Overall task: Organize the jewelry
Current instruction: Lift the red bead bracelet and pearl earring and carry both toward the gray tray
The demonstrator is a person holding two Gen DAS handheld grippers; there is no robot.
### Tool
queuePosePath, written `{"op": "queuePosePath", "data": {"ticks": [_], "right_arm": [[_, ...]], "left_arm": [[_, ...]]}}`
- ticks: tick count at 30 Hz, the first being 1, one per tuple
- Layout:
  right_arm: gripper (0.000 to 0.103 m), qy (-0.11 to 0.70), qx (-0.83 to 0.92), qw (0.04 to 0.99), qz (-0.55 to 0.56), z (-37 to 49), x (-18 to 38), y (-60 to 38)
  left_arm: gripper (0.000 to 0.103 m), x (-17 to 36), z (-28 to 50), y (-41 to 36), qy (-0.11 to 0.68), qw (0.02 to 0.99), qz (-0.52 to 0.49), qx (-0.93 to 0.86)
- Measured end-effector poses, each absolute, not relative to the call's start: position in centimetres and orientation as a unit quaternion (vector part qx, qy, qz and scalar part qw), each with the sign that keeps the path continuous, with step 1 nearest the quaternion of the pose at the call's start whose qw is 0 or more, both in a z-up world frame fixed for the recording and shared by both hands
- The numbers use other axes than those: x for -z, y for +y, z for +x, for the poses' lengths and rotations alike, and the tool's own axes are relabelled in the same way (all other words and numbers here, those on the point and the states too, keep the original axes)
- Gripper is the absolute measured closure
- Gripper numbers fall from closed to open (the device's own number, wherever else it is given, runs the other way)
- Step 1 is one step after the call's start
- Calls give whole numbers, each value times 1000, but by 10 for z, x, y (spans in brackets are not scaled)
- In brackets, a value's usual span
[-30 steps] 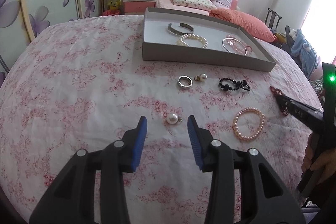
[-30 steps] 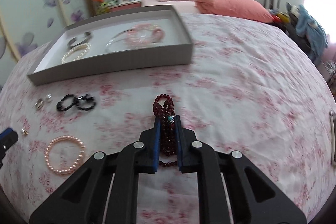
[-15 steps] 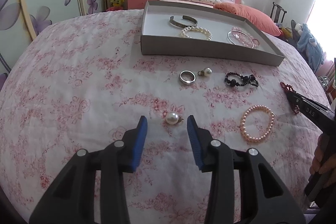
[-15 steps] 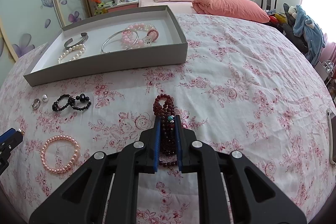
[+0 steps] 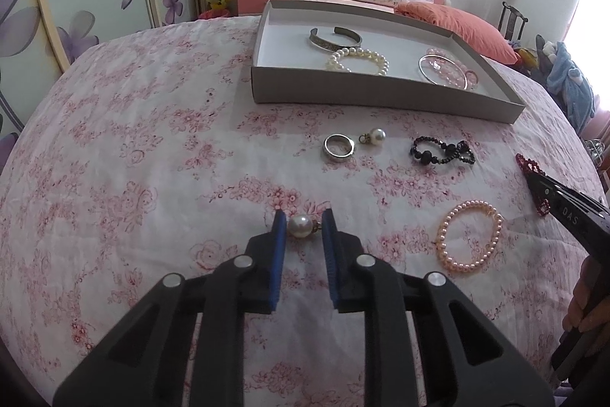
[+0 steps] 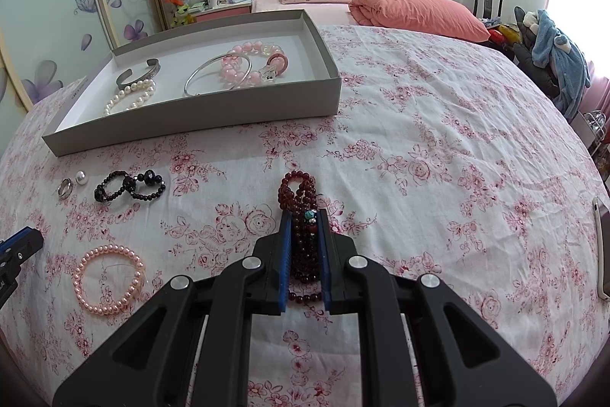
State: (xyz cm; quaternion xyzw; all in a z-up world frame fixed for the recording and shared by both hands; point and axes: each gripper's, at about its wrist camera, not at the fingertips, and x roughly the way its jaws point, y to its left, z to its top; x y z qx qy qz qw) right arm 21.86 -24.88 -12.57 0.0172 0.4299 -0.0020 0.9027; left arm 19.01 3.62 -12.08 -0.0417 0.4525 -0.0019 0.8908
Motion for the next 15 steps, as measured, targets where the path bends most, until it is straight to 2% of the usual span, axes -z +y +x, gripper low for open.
{"op": "queuePosePath", "data": {"ticks": [15], "right_arm": [[89, 429, 1, 903, 15, 218, 126, -248]], "left_arm": [[87, 115, 187, 43, 432, 900, -57, 15]]}}
